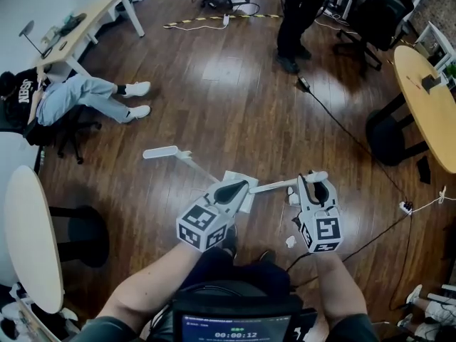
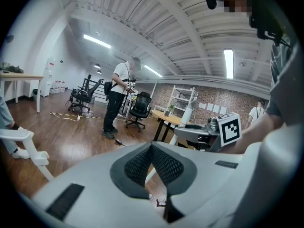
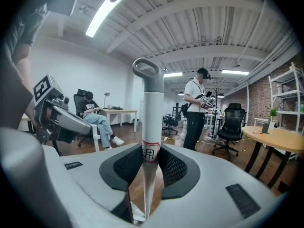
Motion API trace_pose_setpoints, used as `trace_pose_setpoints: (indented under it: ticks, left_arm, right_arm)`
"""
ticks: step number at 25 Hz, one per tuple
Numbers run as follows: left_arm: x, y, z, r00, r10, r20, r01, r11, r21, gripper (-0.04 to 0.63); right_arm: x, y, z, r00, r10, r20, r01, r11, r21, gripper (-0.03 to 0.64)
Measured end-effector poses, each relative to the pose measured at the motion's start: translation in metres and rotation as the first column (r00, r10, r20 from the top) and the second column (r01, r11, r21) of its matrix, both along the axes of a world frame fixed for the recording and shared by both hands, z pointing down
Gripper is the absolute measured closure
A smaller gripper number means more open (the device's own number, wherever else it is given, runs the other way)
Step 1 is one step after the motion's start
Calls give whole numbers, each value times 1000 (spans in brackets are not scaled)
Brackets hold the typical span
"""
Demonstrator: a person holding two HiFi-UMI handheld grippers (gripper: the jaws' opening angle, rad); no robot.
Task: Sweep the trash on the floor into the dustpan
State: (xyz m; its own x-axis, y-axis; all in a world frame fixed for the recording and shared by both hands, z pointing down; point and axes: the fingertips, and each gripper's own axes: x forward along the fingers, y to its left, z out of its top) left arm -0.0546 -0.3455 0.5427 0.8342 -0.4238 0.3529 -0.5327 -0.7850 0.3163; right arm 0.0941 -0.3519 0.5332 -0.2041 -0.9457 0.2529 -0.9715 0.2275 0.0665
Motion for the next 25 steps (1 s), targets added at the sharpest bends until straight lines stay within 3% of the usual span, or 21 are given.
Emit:
trace_pose_setpoints:
  ticks: [3,6,13,18,25]
  left_arm:
    - [13,11,-15,998,65,28,-66,996,61,584]
    - [32,25,-45,993,117,-30,-114,991,77,584]
    - [88,53,-113,987,158,-22,-151,972,177,584]
    - [132,88,-165,987,142,-72,-125,971,205,584]
    - [175,166,-227,975,185,-123,-150,956,252,584]
  right_arm:
    - [16,15,-26,999,44,-2,-44,999,21,492]
    - [34,30,-56,996,85,3,-85,996,26,492]
    - [85,94,-141,992,122,13,-122,990,64,492]
    - [126,165,-199,990,139,38,-142,984,105,492]
    - [172,262,-257,980,193,54,-199,969,145,492]
